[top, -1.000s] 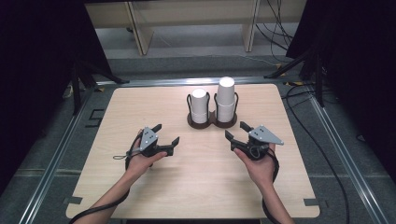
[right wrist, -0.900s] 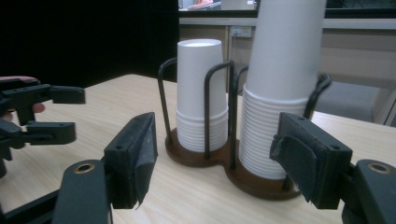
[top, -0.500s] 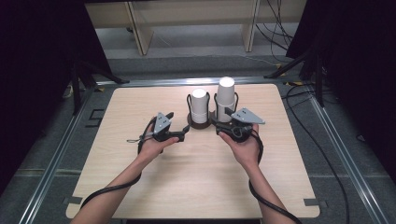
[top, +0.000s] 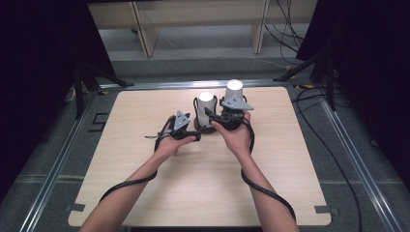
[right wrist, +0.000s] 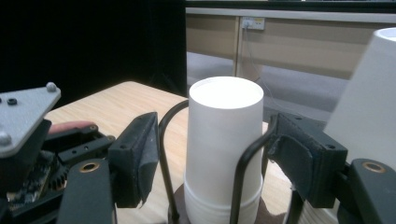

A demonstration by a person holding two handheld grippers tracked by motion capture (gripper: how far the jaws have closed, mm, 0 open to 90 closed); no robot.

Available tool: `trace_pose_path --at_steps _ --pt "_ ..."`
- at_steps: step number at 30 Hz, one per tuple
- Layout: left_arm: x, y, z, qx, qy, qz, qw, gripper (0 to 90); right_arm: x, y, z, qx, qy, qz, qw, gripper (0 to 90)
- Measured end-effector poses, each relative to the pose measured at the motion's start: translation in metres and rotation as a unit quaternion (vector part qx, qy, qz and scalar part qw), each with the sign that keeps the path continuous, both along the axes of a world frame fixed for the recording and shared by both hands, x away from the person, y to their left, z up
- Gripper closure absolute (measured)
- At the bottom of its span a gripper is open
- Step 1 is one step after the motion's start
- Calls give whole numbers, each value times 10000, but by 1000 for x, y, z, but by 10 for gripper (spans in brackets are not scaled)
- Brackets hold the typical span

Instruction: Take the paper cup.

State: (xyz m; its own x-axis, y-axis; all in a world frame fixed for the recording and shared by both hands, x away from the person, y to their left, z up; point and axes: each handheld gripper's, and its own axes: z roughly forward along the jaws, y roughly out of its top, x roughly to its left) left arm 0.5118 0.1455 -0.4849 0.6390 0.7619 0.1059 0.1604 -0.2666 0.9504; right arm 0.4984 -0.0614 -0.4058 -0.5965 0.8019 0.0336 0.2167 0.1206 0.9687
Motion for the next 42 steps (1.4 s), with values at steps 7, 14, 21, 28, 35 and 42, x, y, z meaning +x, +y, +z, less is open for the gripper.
trace_pose_path --at_steps 7,14,21,28,35,42 --pt "7 -4 -2 -45 213 94 9997 153 18 11 0 -217 -62 -165 9996 324" --pt "15 -8 -5 -47 270 122 9996 166 30 21 0 -255 44 -262 9993 323" --pt "18 -11 -6 -94 282 135 9995 178 37 31 1 -426 -31 -378 9984 323" --pt "22 -14 -7 -85 299 125 9994 183 42 37 -4 -347 174 -517 9979 328" --pt "26 -15 -4 9 345 118 9993 200 43 41 -6 -381 147 -663 9970 331" --pt "29 -19 -7 -37 362 95 9993 212 44 43 -7 -293 147 -727 9968 336"
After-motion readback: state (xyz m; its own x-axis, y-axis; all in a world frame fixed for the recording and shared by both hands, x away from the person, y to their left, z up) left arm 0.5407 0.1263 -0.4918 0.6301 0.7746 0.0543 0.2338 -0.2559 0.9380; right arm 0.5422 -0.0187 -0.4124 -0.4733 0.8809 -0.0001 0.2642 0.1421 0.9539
